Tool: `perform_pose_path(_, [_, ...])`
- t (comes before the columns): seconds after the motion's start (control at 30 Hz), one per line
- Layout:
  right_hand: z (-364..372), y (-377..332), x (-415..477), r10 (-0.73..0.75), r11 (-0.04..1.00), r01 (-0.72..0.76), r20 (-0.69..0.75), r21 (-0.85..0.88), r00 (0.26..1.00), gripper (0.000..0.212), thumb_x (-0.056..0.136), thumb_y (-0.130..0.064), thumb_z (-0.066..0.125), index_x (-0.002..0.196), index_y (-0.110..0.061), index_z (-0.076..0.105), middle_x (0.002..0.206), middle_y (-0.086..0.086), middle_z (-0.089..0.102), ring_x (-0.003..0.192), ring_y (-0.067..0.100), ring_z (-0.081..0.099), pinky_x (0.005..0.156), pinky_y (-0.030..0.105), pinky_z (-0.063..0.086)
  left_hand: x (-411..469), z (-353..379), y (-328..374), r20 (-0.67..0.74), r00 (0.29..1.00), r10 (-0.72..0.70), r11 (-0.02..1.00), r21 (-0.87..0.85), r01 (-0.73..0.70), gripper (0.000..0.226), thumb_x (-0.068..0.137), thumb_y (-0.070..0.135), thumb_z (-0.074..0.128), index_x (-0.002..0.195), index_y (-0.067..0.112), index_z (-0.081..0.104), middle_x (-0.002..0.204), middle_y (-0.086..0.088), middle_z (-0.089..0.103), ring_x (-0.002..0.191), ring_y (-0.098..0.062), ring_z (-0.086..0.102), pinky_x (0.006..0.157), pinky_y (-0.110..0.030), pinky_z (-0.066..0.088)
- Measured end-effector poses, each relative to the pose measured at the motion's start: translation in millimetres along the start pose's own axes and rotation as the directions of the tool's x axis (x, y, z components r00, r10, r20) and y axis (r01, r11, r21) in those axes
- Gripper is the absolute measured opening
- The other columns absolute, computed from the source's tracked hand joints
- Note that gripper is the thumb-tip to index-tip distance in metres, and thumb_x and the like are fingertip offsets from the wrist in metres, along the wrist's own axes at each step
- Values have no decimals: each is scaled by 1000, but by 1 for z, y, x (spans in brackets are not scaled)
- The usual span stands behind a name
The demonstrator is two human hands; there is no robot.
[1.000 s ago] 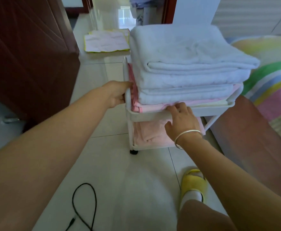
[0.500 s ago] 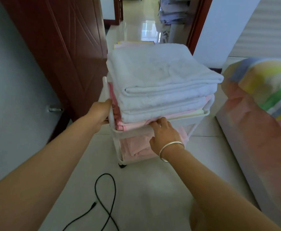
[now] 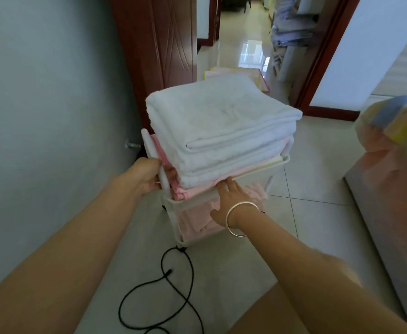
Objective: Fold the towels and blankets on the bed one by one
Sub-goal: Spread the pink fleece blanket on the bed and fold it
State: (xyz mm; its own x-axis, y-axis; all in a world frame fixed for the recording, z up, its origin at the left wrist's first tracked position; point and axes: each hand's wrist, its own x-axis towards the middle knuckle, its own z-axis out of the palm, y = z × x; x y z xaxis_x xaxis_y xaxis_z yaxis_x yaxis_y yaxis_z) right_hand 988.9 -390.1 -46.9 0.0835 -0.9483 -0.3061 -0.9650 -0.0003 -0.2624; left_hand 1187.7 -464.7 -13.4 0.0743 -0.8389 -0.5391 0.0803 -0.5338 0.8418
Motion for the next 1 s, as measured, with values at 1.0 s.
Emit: perform_pose_path(1.0, [5,-87,44,-231,968,228,16,107,973,66,82,-24,60,142,-7,40,150,12,28,134,30,35,107,26,30,-71,-84,-46,-118,990,-84,963,-263,50,23,96,14,56,111,-1,64,88,-13,75,73,-18,73,52,-26,56])
